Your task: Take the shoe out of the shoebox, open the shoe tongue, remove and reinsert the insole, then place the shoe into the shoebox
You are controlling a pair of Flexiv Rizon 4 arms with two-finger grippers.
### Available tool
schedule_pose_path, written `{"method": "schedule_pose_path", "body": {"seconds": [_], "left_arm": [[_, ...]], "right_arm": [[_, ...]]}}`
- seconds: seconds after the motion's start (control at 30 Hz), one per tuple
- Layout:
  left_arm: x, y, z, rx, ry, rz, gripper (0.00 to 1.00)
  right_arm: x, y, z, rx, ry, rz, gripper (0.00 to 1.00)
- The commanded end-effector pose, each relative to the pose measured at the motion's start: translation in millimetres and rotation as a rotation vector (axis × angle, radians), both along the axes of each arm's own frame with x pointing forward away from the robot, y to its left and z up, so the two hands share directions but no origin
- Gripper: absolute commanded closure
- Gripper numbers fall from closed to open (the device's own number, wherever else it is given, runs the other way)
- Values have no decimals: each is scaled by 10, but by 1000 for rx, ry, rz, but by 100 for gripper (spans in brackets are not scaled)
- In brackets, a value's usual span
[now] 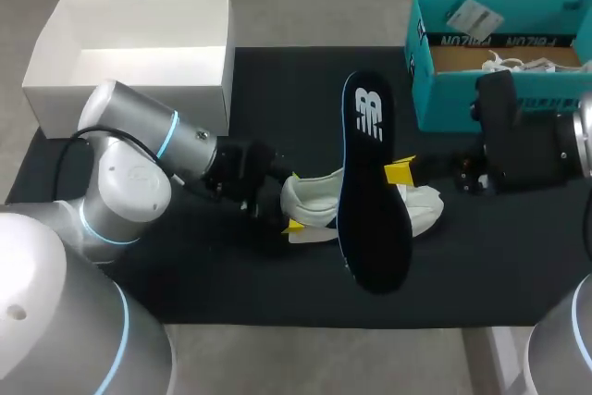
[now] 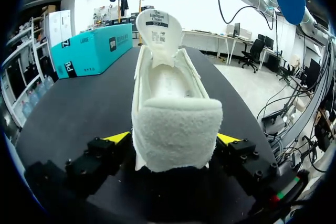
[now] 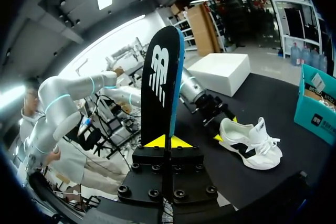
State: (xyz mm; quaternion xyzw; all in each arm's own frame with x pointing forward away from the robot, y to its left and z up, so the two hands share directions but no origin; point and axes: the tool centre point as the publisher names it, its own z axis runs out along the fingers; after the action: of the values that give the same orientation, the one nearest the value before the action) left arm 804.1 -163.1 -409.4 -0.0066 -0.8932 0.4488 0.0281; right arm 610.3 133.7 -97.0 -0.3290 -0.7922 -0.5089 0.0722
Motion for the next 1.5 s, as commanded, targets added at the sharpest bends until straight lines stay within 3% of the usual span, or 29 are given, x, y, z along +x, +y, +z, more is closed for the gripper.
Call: {"method": "schedule_pose_path", "body": {"seconds": [0.03, 0.13, 0.47, 0.77, 0.87, 1.5], "left_arm": [[-50, 48, 199, 70, 4, 14, 0], [-68, 54, 328, 120, -5, 20, 0], [-41, 137, 637, 472, -71, 162, 0], [9, 85, 754, 646, -5, 83, 0], [13, 77, 769, 685, 5, 101, 0], [-11, 46, 788, 677, 0, 123, 0]], "right_arm": [[-47, 13, -5, 0, -4, -8, 100], [-47, 13, -5, 0, -4, -8, 100], [-47, 13, -5, 0, -4, -8, 100], [-47, 13, -5, 0, -4, -8, 100], [-47, 13, -5, 0, -4, -8, 100], [-47, 13, -5, 0, -4, -8, 100]]}}
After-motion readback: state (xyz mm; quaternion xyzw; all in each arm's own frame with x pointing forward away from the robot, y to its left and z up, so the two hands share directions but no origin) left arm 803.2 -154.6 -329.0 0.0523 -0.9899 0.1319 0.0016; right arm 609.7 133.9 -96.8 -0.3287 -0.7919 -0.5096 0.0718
